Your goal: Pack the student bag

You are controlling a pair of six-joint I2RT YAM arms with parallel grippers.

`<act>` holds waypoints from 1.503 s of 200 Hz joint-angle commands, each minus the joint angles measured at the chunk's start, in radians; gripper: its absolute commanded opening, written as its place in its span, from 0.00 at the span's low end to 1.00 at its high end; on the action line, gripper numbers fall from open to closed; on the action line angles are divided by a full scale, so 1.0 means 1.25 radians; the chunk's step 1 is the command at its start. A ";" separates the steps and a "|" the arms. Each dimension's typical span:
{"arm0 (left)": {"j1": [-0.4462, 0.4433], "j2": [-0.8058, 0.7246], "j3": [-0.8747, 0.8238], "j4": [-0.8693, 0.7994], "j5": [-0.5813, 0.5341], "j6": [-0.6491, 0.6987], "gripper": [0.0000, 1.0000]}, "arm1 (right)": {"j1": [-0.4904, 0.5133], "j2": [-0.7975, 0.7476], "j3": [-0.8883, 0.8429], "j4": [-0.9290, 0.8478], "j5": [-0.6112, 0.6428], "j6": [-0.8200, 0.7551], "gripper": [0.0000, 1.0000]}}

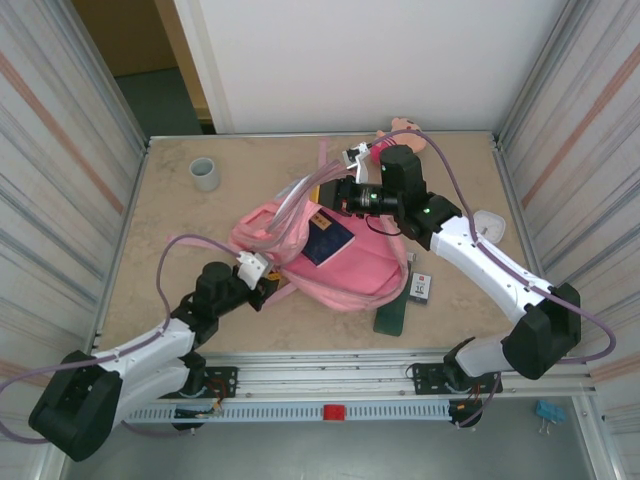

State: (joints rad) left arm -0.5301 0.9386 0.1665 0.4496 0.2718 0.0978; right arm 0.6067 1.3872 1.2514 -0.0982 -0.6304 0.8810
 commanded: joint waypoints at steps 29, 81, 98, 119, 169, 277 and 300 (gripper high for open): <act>-0.004 0.004 0.004 0.081 0.081 -0.012 0.40 | 0.004 -0.016 0.048 0.079 -0.030 -0.015 0.02; -0.004 0.022 0.009 0.094 0.161 0.001 0.39 | 0.008 -0.013 0.047 0.082 -0.028 -0.015 0.02; -0.005 0.006 0.008 0.085 0.195 0.007 0.32 | 0.004 -0.011 0.045 0.082 -0.023 -0.019 0.02; -0.013 -0.029 -0.008 0.062 0.172 0.016 0.35 | -0.002 -0.003 0.043 0.082 -0.028 -0.021 0.01; -0.044 -0.162 -0.073 0.012 0.029 0.061 0.53 | -0.017 0.001 0.047 0.068 -0.043 -0.035 0.01; -0.124 -0.414 -0.141 -0.072 -0.155 0.057 0.61 | -0.026 0.013 0.064 0.030 -0.093 -0.064 0.01; -0.124 -0.334 -0.132 -0.030 -0.180 0.042 0.61 | -0.024 0.006 0.069 0.031 -0.097 -0.061 0.01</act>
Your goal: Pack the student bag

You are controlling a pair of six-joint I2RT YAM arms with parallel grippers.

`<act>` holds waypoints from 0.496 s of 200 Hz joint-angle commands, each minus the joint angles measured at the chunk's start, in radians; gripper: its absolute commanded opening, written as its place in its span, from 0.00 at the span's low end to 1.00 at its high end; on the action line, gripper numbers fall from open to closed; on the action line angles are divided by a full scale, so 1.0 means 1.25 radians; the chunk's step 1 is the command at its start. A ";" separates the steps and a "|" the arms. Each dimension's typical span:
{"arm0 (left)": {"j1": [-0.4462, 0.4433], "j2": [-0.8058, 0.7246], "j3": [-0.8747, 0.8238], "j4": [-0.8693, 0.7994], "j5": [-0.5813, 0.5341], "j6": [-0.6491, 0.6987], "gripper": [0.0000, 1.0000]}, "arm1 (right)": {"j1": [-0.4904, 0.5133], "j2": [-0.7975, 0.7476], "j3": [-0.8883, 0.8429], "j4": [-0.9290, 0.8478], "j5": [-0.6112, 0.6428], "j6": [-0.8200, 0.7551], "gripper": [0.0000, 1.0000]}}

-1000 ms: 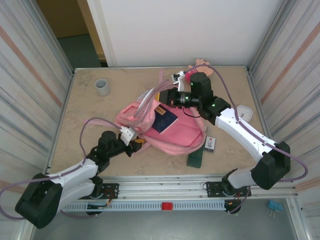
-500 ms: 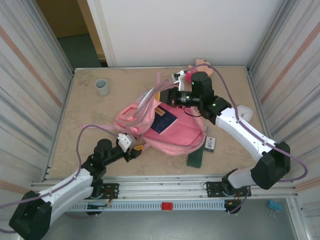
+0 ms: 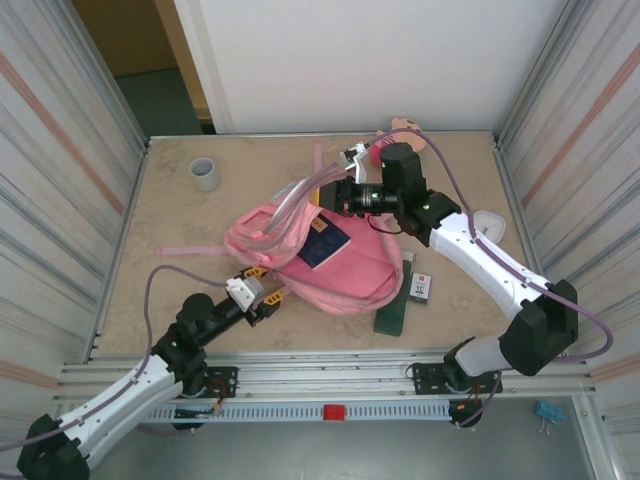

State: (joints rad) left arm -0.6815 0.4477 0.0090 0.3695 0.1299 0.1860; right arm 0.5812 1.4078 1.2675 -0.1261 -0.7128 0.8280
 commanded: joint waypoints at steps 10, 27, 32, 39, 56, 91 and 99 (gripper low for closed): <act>-0.003 0.100 0.005 0.041 -0.063 -0.031 0.61 | -0.003 -0.014 0.058 0.056 -0.032 -0.016 0.01; -0.002 0.167 0.022 0.063 -0.053 -0.026 0.61 | -0.002 -0.017 0.062 0.063 -0.037 -0.010 0.01; -0.003 0.184 0.024 0.076 -0.046 -0.021 0.61 | -0.001 -0.017 0.063 0.064 -0.038 -0.009 0.01; -0.002 0.206 0.026 0.095 -0.039 -0.013 0.60 | -0.001 -0.018 0.064 0.064 -0.040 -0.008 0.01; -0.003 0.246 0.035 0.127 -0.023 0.010 0.60 | 0.000 -0.019 0.064 0.064 -0.040 -0.008 0.01; -0.002 0.290 0.054 0.176 -0.003 0.024 0.61 | 0.001 -0.018 0.064 0.072 -0.040 -0.006 0.01; -0.002 0.297 0.055 0.187 -0.001 0.021 0.62 | 0.002 -0.016 0.064 0.075 -0.041 -0.004 0.01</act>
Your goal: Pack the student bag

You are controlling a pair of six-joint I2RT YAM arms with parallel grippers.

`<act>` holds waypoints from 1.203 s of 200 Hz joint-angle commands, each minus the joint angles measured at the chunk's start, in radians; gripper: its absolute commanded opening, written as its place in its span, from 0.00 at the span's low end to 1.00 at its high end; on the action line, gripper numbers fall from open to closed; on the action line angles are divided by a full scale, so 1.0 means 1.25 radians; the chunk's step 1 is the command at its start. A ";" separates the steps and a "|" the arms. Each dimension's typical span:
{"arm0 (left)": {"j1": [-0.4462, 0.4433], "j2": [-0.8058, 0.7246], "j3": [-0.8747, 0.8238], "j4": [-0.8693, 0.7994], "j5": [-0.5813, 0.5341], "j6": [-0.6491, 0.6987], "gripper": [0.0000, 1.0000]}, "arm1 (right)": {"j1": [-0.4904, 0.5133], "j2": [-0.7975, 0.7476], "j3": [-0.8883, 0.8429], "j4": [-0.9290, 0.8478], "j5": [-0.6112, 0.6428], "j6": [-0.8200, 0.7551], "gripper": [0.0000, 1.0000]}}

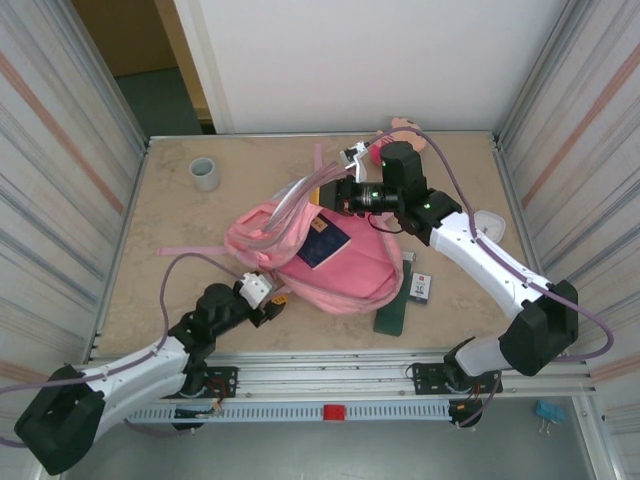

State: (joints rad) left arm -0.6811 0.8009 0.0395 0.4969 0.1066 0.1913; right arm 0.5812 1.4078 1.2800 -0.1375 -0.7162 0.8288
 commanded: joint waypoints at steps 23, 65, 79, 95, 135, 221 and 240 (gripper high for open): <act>-0.002 0.030 0.029 0.115 0.029 0.011 0.62 | 0.005 -0.014 0.053 0.085 -0.043 -0.004 0.01; -0.002 0.055 0.038 0.131 0.092 0.028 0.56 | 0.005 -0.022 0.049 0.083 -0.041 -0.008 0.01; -0.003 0.058 0.043 0.133 0.119 0.024 0.53 | 0.005 -0.024 0.047 0.082 -0.037 -0.010 0.01; -0.002 0.055 0.043 0.131 0.103 0.007 0.52 | 0.004 -0.025 0.045 0.082 -0.034 -0.010 0.01; -0.002 0.034 0.045 0.066 -0.046 -0.065 0.60 | 0.004 -0.030 0.039 0.082 -0.034 -0.009 0.01; 0.056 0.111 0.079 0.136 0.036 -0.161 0.51 | 0.005 -0.040 0.036 0.084 -0.036 -0.009 0.01; 0.057 0.126 0.083 0.156 0.062 -0.174 0.33 | 0.004 -0.040 0.032 0.084 -0.032 -0.010 0.01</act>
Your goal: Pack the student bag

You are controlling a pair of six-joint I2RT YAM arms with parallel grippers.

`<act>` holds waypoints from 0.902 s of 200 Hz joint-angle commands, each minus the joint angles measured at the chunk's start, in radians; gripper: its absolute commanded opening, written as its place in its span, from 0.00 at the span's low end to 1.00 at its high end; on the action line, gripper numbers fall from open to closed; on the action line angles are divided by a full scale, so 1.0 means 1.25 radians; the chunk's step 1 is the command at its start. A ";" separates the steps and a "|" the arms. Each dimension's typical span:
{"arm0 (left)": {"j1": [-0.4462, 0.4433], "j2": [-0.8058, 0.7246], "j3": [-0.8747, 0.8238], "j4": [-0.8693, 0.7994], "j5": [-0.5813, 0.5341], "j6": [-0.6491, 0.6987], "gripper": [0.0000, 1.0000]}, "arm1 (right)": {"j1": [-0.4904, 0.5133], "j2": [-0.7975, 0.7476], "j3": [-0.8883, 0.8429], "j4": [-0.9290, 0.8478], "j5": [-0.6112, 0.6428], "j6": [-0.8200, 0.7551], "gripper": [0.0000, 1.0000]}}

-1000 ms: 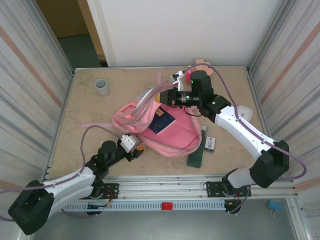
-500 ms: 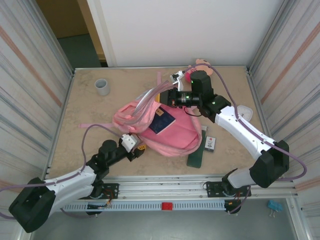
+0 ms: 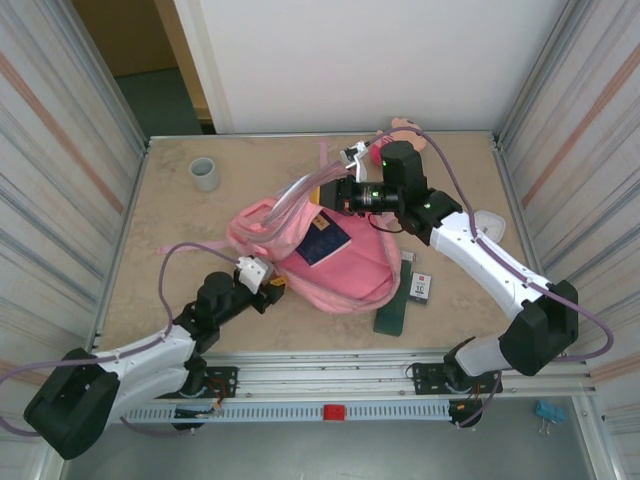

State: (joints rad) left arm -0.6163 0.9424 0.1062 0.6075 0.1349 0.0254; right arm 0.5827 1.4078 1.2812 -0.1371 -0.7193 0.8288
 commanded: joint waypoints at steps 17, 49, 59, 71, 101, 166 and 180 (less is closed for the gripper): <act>0.005 0.016 0.027 0.081 0.045 -0.057 0.19 | 0.000 -0.041 0.027 0.085 -0.026 -0.010 0.01; 0.006 0.000 0.030 0.070 0.098 -0.057 0.09 | -0.008 -0.044 0.010 0.085 0.019 -0.003 0.00; 0.006 -0.010 0.032 0.063 0.117 -0.054 0.07 | -0.010 -0.045 0.001 0.087 0.034 0.003 0.00; 0.006 -0.023 0.032 0.057 0.131 -0.054 0.05 | -0.010 -0.043 -0.008 0.094 0.044 0.009 0.00; 0.005 -0.046 0.034 0.026 0.136 -0.045 0.03 | -0.011 -0.042 -0.025 0.121 0.060 0.024 0.00; 0.005 0.017 0.058 0.018 0.114 -0.063 0.12 | 0.008 -0.047 -0.017 0.130 0.061 0.028 0.00; 0.006 0.047 0.072 0.041 0.152 -0.069 0.08 | 0.017 -0.046 -0.020 0.130 0.082 0.026 0.00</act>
State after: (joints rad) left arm -0.6086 0.9592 0.1410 0.5926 0.2497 -0.0502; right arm 0.5827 1.3922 1.2469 -0.0692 -0.6464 0.8570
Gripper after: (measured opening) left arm 0.106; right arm 0.093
